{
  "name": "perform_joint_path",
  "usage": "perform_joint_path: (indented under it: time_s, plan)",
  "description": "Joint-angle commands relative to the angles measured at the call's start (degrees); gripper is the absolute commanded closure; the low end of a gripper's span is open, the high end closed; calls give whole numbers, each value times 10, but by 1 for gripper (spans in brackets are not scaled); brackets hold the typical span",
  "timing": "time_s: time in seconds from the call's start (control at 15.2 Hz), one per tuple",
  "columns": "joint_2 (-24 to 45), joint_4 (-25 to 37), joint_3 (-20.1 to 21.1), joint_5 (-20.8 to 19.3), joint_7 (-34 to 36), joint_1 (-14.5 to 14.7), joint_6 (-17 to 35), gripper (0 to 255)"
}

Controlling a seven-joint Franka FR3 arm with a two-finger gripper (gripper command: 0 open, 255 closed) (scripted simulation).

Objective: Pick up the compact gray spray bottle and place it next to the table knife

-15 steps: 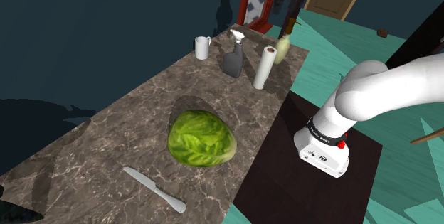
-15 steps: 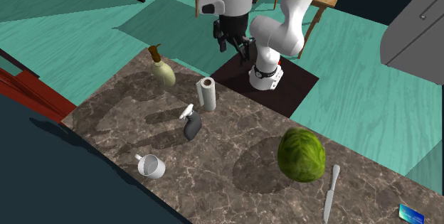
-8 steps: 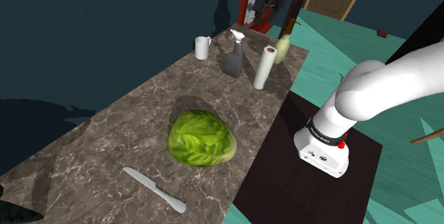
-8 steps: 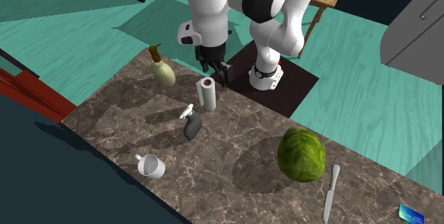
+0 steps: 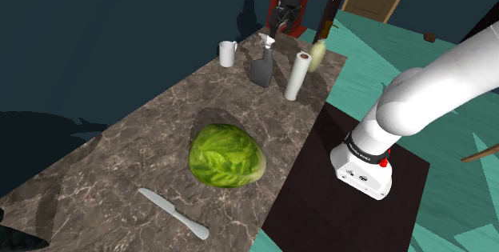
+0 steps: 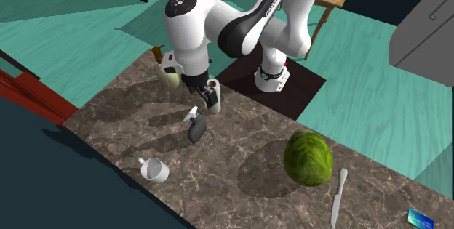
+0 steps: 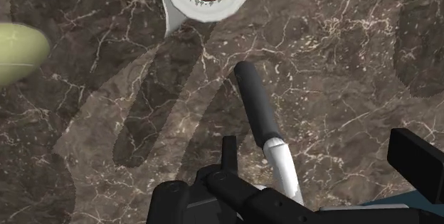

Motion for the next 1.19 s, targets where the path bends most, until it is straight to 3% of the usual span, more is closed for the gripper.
perform_joint_path:
  time_s: [0.0, 0.53, 1.06, 1.12]
  plan:
    - [43, 16, -8, 2, -15, 0, 30, 0]
    - [73, -19, -8, 8, -20, 2, 94, 0]
    - [73, -19, -8, 8, -20, 2, 94, 0]
    - [73, -19, -8, 8, -20, 2, 94, 255]
